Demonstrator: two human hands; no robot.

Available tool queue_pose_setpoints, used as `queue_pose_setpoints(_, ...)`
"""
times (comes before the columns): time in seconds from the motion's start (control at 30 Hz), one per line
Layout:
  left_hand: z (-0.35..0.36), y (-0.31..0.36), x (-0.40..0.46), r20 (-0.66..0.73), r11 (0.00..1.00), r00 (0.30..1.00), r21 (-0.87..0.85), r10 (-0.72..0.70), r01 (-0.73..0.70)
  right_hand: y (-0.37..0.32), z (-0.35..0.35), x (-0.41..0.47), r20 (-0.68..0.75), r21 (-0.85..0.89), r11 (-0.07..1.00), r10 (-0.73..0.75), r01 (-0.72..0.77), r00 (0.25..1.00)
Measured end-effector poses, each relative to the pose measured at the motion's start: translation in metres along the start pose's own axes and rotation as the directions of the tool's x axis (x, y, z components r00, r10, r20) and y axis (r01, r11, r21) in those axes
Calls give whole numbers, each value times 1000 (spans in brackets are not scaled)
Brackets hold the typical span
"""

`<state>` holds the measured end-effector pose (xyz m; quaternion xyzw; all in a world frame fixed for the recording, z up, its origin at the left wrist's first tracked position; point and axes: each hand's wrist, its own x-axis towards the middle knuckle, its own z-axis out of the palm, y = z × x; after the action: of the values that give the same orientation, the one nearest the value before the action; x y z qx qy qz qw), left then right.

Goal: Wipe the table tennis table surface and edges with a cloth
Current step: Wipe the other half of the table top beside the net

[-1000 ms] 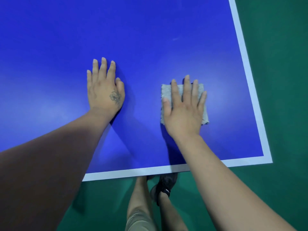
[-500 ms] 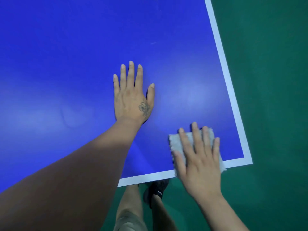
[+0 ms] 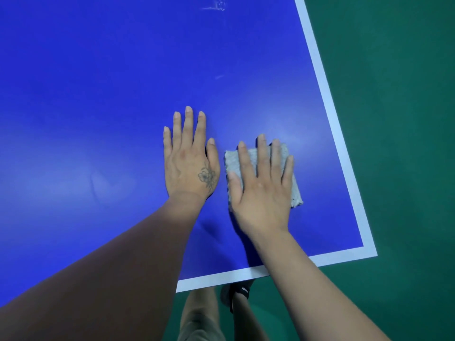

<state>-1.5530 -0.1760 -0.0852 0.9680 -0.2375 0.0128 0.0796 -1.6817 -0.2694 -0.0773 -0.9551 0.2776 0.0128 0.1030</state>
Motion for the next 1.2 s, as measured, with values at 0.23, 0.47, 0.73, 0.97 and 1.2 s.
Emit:
queue_pose_setpoints(0.23, 1, 0, -1, 8, 1000, 1000, 17, 1, -1, 32, -3, -57, 50, 22, 992, -124, 123, 991)
queue_pose_setpoints(0.47, 3, -2, -1, 8, 1000, 1000, -12, -7, 7, 62, -13, 1, 13, -43, 997, 65, -64, 998)
queue_pose_setpoints(0.73, 5, -1, 1, -26, 999, 1000, -43, 3, -5, 3, -5, 117, -72, -6, 997, 78, -78, 994)
queue_pose_setpoints(0.97, 5, 1, 1, -17, 996, 999, -88, -28, 26, -21, -1, 115, -41, -10, 993, -115, 114, 993)
queue_pose_setpoints(1.2, 7, 1, -1, -27, 998, 1000, -69, -6, 4, 27, -9, 86, -31, -30, 982, -189, 188, 981)
